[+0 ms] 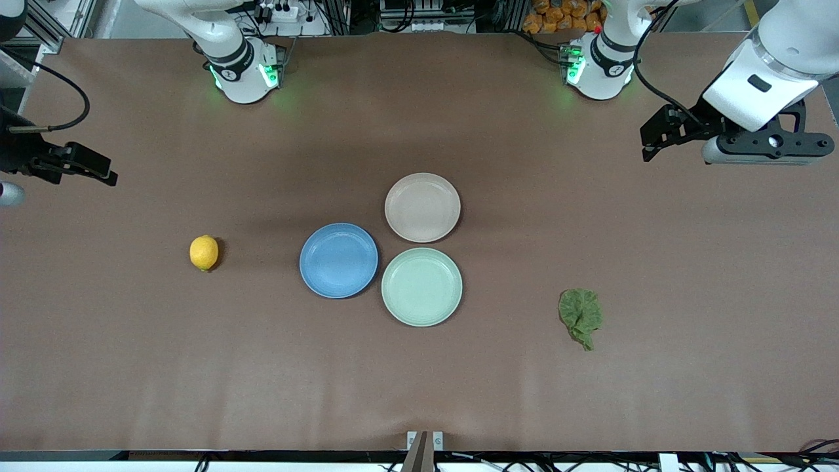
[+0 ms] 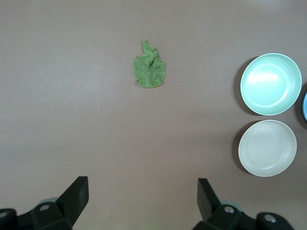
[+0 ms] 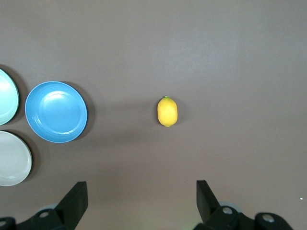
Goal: Place lemon and lettuce in plates
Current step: 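Move the right gripper to the lemon while the left gripper reaches the lettuce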
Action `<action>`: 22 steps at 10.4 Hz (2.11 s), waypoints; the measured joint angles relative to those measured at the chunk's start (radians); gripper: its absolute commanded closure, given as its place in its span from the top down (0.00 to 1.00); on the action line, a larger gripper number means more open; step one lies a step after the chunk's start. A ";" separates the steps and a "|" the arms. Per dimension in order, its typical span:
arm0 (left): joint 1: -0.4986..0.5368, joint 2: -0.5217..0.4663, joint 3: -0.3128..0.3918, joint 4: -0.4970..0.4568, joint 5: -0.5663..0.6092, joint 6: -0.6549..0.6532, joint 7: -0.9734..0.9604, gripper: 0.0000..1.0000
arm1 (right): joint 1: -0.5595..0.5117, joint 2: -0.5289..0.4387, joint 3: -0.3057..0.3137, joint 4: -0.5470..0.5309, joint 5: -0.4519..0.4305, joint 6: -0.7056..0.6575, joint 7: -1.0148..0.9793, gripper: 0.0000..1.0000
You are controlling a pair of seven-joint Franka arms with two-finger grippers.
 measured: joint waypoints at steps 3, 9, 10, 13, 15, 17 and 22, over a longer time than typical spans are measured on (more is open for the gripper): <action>0.001 0.003 0.001 0.000 0.000 0.000 0.010 1.00 | 0.000 0.000 0.000 0.000 0.000 0.000 0.000 1.00; -0.008 0.135 -0.001 0.005 0.000 0.107 0.010 1.00 | 0.000 0.000 0.000 -0.027 0.000 0.028 0.000 1.00; -0.016 0.187 -0.001 0.005 0.000 0.147 0.010 1.00 | 0.000 0.001 0.001 -0.045 0.000 0.043 0.000 1.00; -0.021 0.318 0.002 0.009 0.000 0.227 0.010 1.00 | 0.000 0.001 0.002 -0.126 0.000 0.119 0.000 1.00; -0.021 0.391 0.004 0.011 0.000 0.290 0.003 1.00 | 0.000 0.001 0.004 -0.192 0.000 0.180 0.000 1.00; -0.020 0.444 0.007 0.013 0.000 0.348 0.003 1.00 | 0.000 0.001 0.004 -0.254 0.000 0.244 -0.004 1.00; -0.014 0.575 0.058 0.014 0.000 0.478 0.001 1.00 | -0.012 0.002 0.002 -0.439 -0.001 0.416 -0.143 1.00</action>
